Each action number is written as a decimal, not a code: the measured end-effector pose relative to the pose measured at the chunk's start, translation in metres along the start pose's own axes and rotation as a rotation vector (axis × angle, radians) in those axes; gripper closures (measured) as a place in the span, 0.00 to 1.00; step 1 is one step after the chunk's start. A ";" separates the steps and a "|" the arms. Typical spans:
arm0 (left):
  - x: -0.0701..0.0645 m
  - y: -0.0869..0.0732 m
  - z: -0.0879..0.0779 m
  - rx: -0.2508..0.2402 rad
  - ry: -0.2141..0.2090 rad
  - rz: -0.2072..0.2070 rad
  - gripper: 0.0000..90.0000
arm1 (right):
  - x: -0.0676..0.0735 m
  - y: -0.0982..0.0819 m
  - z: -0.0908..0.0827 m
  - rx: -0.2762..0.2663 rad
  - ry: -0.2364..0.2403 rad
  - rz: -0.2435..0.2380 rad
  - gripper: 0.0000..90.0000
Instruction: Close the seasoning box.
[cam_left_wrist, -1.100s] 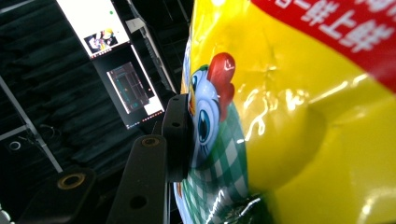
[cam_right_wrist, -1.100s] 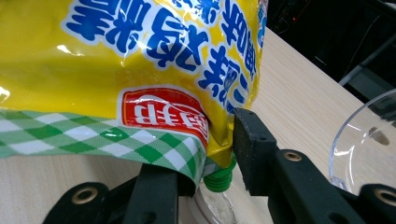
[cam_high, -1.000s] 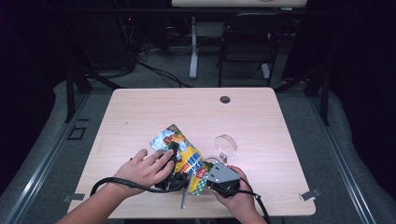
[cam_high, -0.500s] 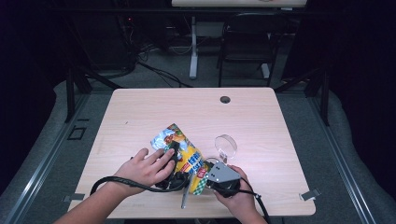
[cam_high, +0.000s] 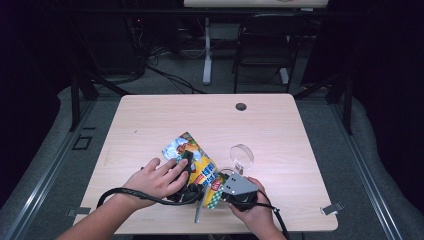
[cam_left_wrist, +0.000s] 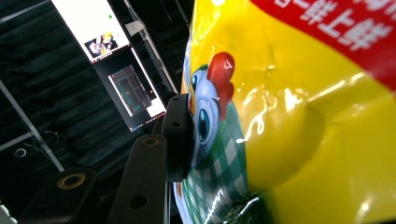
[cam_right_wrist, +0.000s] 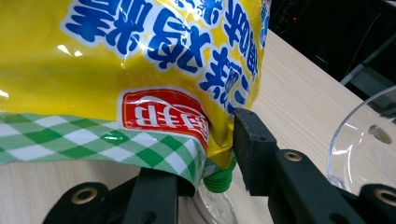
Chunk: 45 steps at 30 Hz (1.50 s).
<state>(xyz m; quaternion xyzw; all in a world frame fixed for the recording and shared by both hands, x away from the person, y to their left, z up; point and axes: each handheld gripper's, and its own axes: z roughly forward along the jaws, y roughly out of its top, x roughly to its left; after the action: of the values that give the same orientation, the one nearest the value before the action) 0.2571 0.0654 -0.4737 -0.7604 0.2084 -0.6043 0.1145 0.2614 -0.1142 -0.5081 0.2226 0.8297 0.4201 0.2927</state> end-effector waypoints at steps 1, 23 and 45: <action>0.001 0.000 0.000 0.002 0.000 0.011 0.75 | 0.000 0.000 0.000 0.000 0.000 0.000 0.78; 0.008 0.002 -0.003 0.001 -0.007 0.036 0.78 | -0.003 -0.001 -0.001 -0.012 0.010 0.034 0.78; 0.011 0.006 -0.005 -0.004 -0.011 0.062 0.81 | -0.006 -0.004 0.000 -0.012 0.008 0.050 0.79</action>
<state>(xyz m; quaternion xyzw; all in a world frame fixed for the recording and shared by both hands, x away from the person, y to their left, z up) 0.2536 0.0553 -0.4656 -0.7571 0.2326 -0.5959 0.1327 0.2648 -0.1200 -0.5094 0.2399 0.8224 0.4331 0.2802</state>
